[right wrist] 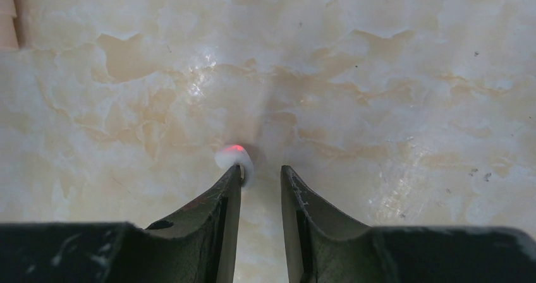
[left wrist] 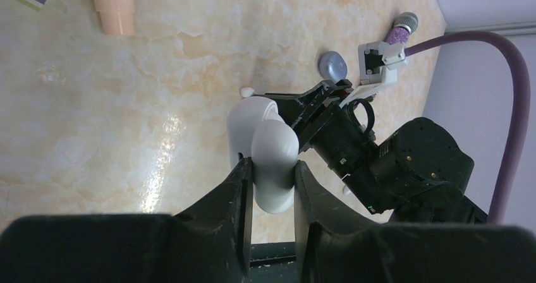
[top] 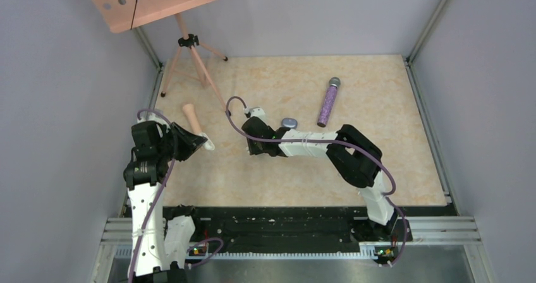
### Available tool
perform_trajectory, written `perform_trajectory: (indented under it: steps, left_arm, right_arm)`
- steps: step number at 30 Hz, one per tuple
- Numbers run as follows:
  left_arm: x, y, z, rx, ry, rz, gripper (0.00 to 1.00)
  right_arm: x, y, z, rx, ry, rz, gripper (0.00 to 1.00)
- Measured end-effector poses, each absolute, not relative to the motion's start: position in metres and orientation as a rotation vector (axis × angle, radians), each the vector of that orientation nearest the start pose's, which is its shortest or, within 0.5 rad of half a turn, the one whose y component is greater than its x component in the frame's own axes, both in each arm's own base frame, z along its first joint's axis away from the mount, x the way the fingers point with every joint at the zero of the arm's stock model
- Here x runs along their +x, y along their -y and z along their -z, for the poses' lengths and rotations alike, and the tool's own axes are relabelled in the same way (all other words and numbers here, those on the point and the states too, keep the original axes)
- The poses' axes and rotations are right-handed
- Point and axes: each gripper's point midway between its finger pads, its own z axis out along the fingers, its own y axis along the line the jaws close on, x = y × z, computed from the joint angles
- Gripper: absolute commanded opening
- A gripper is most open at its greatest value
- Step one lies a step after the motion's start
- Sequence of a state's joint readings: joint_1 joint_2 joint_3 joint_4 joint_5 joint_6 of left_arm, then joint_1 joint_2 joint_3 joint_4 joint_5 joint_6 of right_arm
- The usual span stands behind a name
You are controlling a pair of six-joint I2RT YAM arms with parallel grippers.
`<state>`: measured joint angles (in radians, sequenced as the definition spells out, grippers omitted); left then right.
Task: Insert the wireless bluetooth earbuds into the charging case
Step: Pick up the earbud from the center of the board, then place the earbud in the charging case.
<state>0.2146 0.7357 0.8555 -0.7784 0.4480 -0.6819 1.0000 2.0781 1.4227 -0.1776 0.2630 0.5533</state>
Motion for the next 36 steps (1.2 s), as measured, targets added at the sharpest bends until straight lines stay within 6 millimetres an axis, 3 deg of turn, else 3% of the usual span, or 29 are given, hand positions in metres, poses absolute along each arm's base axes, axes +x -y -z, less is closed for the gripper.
perform_trajectory:
  steps: [7, 13, 17, 22, 25, 29, 32, 36]
  left_arm:
    - [0.231, 0.052, -0.219, -0.746, -2.131, 0.752, 0.00]
    - [0.231, 0.052, -0.219, -0.746, -2.131, 0.752, 0.00]
    - [0.231, 0.052, -0.219, -0.746, -2.131, 0.752, 0.00]
    - [0.231, 0.052, -0.218, -0.736, -2.133, 0.755, 0.00]
    - [0.231, 0.057, -0.215, -0.705, -2.140, 0.790, 0.00]
    - [0.230, 0.073, -0.207, -0.649, -2.165, 0.914, 0.00]
    - [0.229, 0.088, -0.201, -0.605, -2.199, 1.020, 0.00]
    - [0.227, 0.110, -0.200, -0.513, -2.220, 1.144, 0.00]
  right_arm:
    - [0.301, -0.436, -0.034, -0.409, -2.380, -0.486, 0.28]
    - [0.297, -0.443, -0.033, -0.407, -2.392, -0.540, 0.15]
    - [0.296, -0.446, -0.033, -0.403, -2.395, -0.561, 0.01]
    - [0.296, -0.446, -0.034, -0.398, -2.392, -0.566, 0.00]
    - [0.292, -0.436, -0.035, -0.387, -2.391, -0.561, 0.00]
    - [0.275, -0.402, -0.042, -0.363, -2.391, -0.554, 0.00]
    - [0.257, -0.372, -0.065, -0.318, -2.355, -0.599, 0.00]
    - [0.245, -0.357, -0.111, -0.223, -2.242, -0.744, 0.00]
